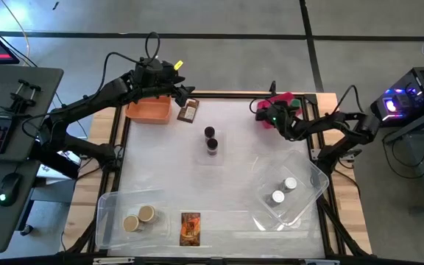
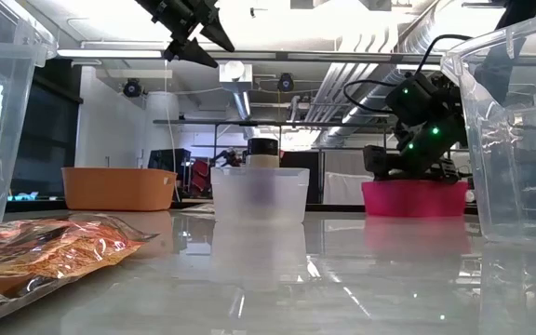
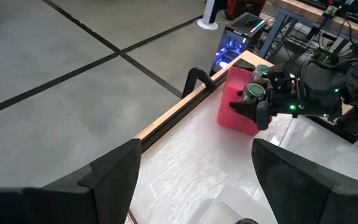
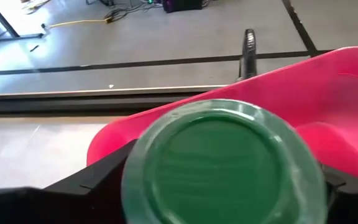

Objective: Sort spices by type
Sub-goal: Put the green seasoning bottle into the pink bin, then adjust the right transparent bin

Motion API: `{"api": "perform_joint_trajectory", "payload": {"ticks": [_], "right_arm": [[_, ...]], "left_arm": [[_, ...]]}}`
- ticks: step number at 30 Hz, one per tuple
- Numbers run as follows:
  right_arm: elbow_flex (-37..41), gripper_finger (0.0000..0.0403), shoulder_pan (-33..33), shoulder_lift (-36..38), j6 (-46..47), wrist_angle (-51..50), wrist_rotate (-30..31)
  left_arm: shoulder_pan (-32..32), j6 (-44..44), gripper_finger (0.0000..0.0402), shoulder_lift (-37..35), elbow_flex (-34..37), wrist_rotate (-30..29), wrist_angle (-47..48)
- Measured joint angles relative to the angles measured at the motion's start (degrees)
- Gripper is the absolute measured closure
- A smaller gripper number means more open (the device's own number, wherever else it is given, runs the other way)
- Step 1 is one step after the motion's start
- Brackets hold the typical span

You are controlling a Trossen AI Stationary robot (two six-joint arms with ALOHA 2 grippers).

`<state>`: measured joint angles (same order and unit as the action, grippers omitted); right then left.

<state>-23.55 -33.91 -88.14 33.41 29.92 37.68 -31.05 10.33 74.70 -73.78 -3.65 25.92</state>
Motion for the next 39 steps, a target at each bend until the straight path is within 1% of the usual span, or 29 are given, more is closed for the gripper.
{"api": "perform_joint_trajectory", "payload": {"ticks": [6,11,19,26,28,30,32,34,36,39], "right_arm": [[0.0,0.0095,0.0,0.5,-0.5,-0.4,-0.8],[0.0,0.0094,0.0,3.7,-3.2,-0.5,-1.1],[0.0,0.0093,-1.9,14.9,-11.7,-2.1,0.1],[0.0,0.0093,-2.9,25.5,-11.4,-6.9,0.1],[0.0,0.0094,-2.5,29.0,-10.9,-7.6,-1.8],[-1.2,0.0102,-1.8,32.5,-9.0,-11.7,-4.5],[-4.5,0.0124,-0.7,35.2,-6.9,-19.6,-7.2],[-9.4,0.0168,0.9,36.5,-5.2,-30.1,-10.1],[-15.7,0.0235,2.7,36.2,-5.0,-41.6,-15.4],[-25.9,0.0358,4.9,33.4,-5.3,-57.6,-26.0]], "left_arm": [[0.0,0.0,0.0108,0.0,0.0,0.0,0.0],[0.0,0.0,0.0108,0.0,0.0,0.0,0.0],[0.0,-1.5,0.0108,0.0,0.0,0.0,0.0],[-0.1,-1.5,0.0108,0.0,0.0,0.0,0.0],[0.0,-1.6,0.0108,0.0,0.0,0.0,0.0],[-0.1,-1.6,0.0108,0.0,0.0,0.0,0.0],[-0.1,-1.6,0.0108,0.0,0.0,0.0,0.0],[-0.1,-1.7,0.0108,0.0,0.0,0.0,0.0],[-0.1,-2.7,0.0108,0.0,0.0,0.0,0.0],[-0.1,-4.0,0.0108,0.0,0.0,0.4,-0.6]]}}
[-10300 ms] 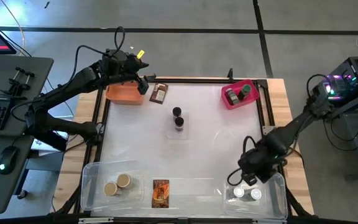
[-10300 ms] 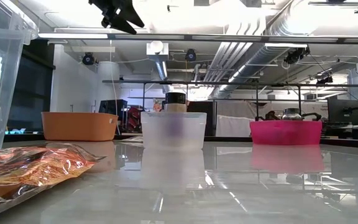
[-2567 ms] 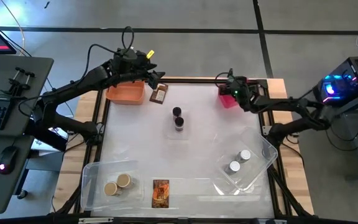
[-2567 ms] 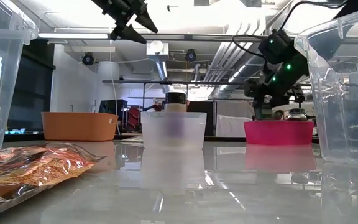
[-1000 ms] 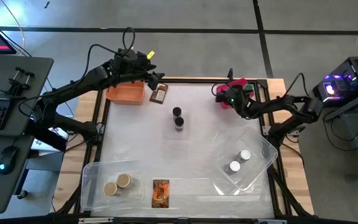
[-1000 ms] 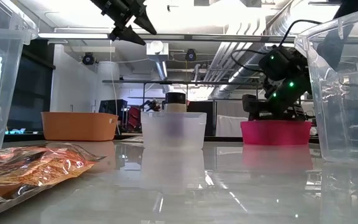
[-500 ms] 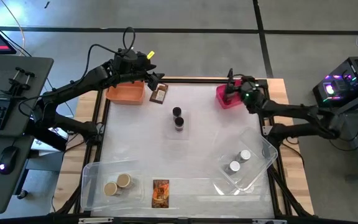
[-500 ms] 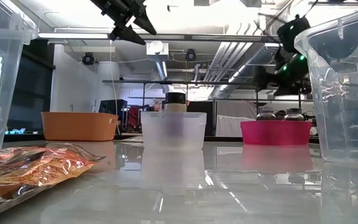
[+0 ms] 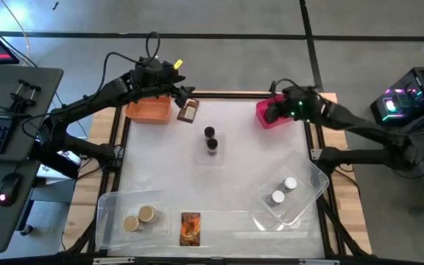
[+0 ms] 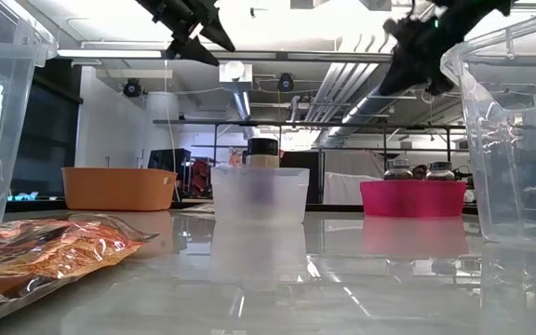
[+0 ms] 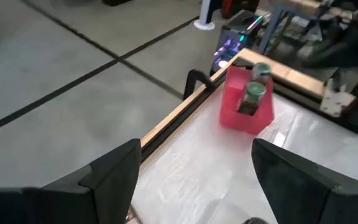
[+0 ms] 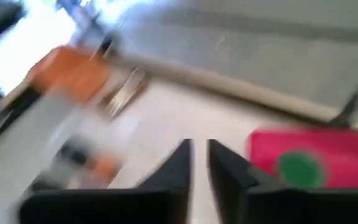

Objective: Sort spices by type
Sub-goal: Adjust the right transparent bin

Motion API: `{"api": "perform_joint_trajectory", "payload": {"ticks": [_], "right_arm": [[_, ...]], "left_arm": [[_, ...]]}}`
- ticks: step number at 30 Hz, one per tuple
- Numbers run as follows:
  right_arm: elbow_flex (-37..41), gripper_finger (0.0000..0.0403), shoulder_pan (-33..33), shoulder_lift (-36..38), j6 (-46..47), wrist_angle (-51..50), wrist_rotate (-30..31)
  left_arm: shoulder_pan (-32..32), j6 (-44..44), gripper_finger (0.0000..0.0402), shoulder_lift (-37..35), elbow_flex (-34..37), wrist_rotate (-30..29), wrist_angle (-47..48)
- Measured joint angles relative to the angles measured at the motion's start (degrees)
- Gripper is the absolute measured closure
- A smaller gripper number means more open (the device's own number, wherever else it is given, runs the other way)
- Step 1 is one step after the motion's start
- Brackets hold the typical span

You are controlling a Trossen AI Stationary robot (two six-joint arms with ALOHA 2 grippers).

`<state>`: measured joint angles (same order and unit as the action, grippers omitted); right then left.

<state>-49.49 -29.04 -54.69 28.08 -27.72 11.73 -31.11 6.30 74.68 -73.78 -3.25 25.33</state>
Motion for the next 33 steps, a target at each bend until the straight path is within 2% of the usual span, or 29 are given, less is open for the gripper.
{"api": "perform_joint_trajectory", "payload": {"ticks": [1,6,8,10,12,17,22,26,29,33], "right_arm": [[-3.2,0.0379,0.5,-1.3,-0.2,-4.8,-3.3],[-18.7,0.0389,1.3,-12.4,4.2,-32.7,-22.5],[-23.6,0.0399,2.3,-17.5,3.7,-44.4,-26.0],[-27.2,0.0397,4.2,-22.0,3.5,-55.4,-26.2],[-29.6,0.0399,6.4,-24.7,3.4,-61.9,-26.3],[-27.6,0.0402,12.9,-25.8,10.4,-59.3,-26.0],[-24.2,0.0402,14.6,-25.7,18.4,-56.3,-15.4],[-20.3,0.0402,12.7,-25.9,22.0,-59.1,-13.9],[-18.5,0.0402,11.9,-24.8,24.5,-61.5,-9.6],[-18.5,0.0402,10.4,-23.0,23.4,-61.3,-6.4]], "left_arm": [[0.0,-0.3,0.0108,0.0,0.0,0.9,-0.7],[-0.4,-1.4,0.0108,1.0,-0.1,10.4,-6.4],[-0.4,-1.0,0.0108,2.0,-0.1,12.7,-7.6],[-0.4,-0.9,0.0108,2.9,-0.1,14.3,-7.3],[-0.4,-0.9,0.0108,3.7,-0.1,15.4,-6.4],[-0.4,-1.7,0.0108,5.7,-0.1,20.6,-3.5],[-0.4,-4.3,0.0108,6.2,-0.1,28.6,-2.7],[-0.2,-5.3,0.0108,6.2,-0.1,29.0,-3.8],[-0.2,-3.4,0.0108,6.2,-0.1,28.5,-4.2],[0.1,-1.5,0.0108,6.2,-0.1,28.3,-4.2]]}}
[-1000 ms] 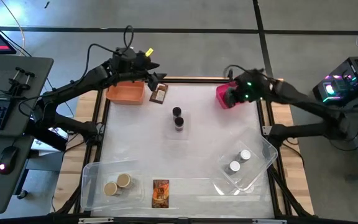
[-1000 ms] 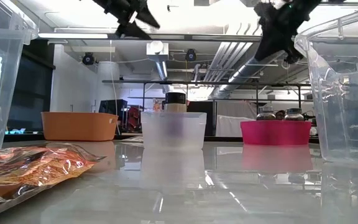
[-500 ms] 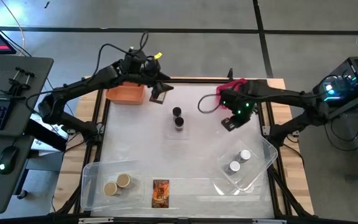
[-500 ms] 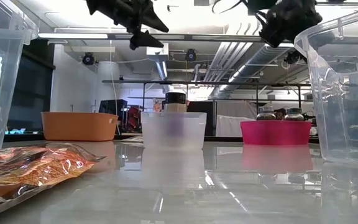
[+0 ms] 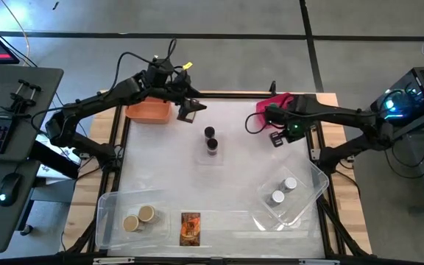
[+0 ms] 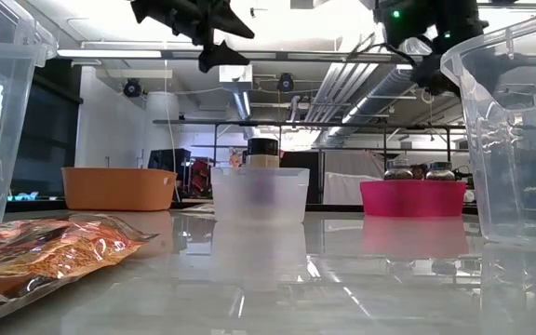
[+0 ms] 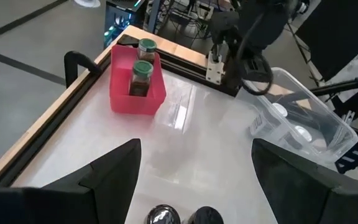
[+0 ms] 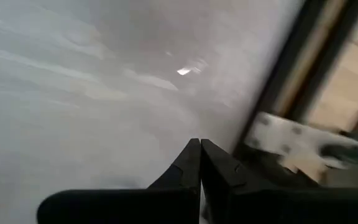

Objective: Sort spices by type
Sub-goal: Adjust the right transparent bin

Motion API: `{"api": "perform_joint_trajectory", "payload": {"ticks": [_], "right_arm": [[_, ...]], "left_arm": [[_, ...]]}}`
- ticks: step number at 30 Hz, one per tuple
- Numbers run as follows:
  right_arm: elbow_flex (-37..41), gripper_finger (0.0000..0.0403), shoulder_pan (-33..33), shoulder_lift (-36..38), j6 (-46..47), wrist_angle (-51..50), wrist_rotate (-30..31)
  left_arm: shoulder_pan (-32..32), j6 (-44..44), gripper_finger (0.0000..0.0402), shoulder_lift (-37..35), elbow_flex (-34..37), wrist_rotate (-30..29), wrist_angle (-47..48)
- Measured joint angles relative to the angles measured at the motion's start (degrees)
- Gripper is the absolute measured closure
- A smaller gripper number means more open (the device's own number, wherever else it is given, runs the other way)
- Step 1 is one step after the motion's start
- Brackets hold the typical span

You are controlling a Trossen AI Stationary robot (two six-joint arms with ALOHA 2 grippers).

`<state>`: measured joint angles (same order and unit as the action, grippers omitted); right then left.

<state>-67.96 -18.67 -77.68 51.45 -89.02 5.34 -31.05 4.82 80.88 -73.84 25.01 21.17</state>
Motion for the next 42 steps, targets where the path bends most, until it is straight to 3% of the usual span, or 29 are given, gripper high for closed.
{"api": "perform_joint_trajectory", "payload": {"ticks": [4,10,18,24,32,36,42], "right_arm": [[2.7,0.0402,-0.6,1.6,-2.3,-0.8,-2.9],[11.5,0.0403,2.2,3.7,2.7,1.3,-8.4],[11.7,0.0403,13.8,4.4,12.4,2.3,-11.3],[11.7,0.0403,25.4,4.4,23.2,3.4,-17.2],[11.7,0.0403,40.5,4.4,41.2,12.2,-22.5],[8.2,0.0403,45.2,4.3,48.6,11.9,-19.2],[-5.5,0.0403,44.2,4.7,53.1,2.6,2.5]], "left_arm": [[0.9,0.1,0.0108,0.0,0.0,-0.1,0.2],[2.4,0.5,0.0108,0.0,0.0,-0.1,0.9],[3.5,0.5,0.0108,0.0,0.0,-0.1,0.9],[3.5,0.5,0.0108,0.0,0.0,-0.3,0.9],[3.5,0.2,0.0108,0.0,0.0,-0.3,0.9],[3.5,-0.4,0.0108,0.0,0.0,-0.3,0.9],[3.4,-0.5,0.0108,0.0,0.0,-0.3,0.9]]}}
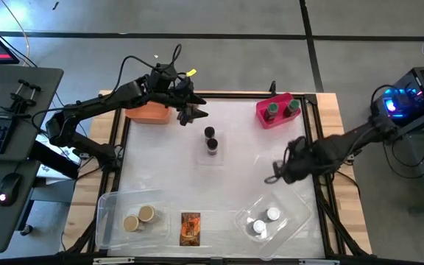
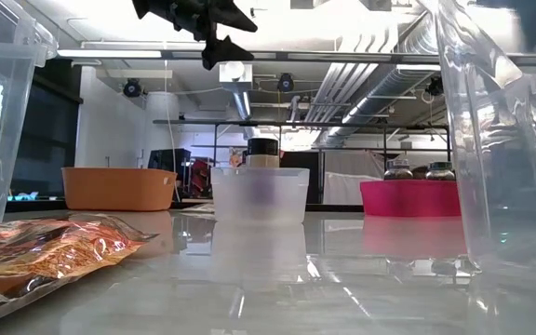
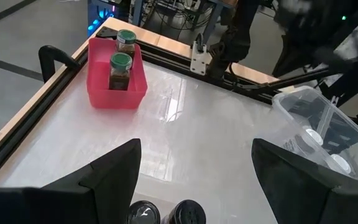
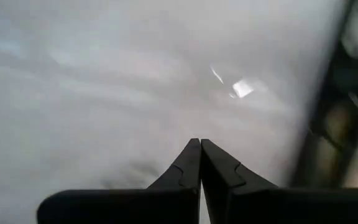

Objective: Sort spices by type
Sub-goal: Adjust the right transparent bin

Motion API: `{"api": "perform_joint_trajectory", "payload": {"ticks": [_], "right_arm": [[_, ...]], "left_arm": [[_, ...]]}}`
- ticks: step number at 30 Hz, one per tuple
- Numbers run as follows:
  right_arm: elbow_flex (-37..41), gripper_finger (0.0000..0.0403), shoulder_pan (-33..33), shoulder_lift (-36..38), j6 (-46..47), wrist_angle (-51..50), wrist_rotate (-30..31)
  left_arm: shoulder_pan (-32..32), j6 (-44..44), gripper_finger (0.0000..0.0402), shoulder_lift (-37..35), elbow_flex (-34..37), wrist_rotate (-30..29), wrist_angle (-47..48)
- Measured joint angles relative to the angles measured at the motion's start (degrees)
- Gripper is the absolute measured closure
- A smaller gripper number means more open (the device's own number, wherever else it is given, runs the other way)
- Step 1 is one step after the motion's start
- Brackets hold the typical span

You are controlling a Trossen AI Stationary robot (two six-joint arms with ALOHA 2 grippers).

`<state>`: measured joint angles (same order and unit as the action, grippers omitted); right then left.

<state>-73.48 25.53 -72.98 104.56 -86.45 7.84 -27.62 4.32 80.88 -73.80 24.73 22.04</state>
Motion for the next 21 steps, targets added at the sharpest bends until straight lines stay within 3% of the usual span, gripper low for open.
{"api": "perform_joint_trajectory", "payload": {"ticks": [2,5,8,13,17,21], "right_arm": [[-2.7,0.0403,-2.1,0.0,-2.4,2.3,5.9],[-3.4,0.0403,-6.6,-0.6,-10.7,9.3,6.6],[-3.4,0.0403,-10.9,-3.1,-18.6,14.4,3.5],[-3.3,0.0403,-14.8,-9.3,-31.2,19.9,-7.6],[-3.3,0.0403,-14.9,-12.8,-35.9,19.1,-11.9],[-3.3,0.0403,-13.8,-14.0,-36.5,17.4,-14.0]], "left_arm": [[0.0,0.0,0.0108,0.0,0.0,0.0,0.0],[0.0,0.0,0.0108,0.0,0.0,0.0,0.0],[0.0,0.2,0.0108,0.0,0.0,0.0,0.0],[0.3,2.4,0.0108,0.0,0.0,1.0,0.7],[1.6,2.0,0.0108,0.0,0.0,4.1,3.2],[3.4,1.5,0.0108,0.0,0.0,3.5,5.3]]}}
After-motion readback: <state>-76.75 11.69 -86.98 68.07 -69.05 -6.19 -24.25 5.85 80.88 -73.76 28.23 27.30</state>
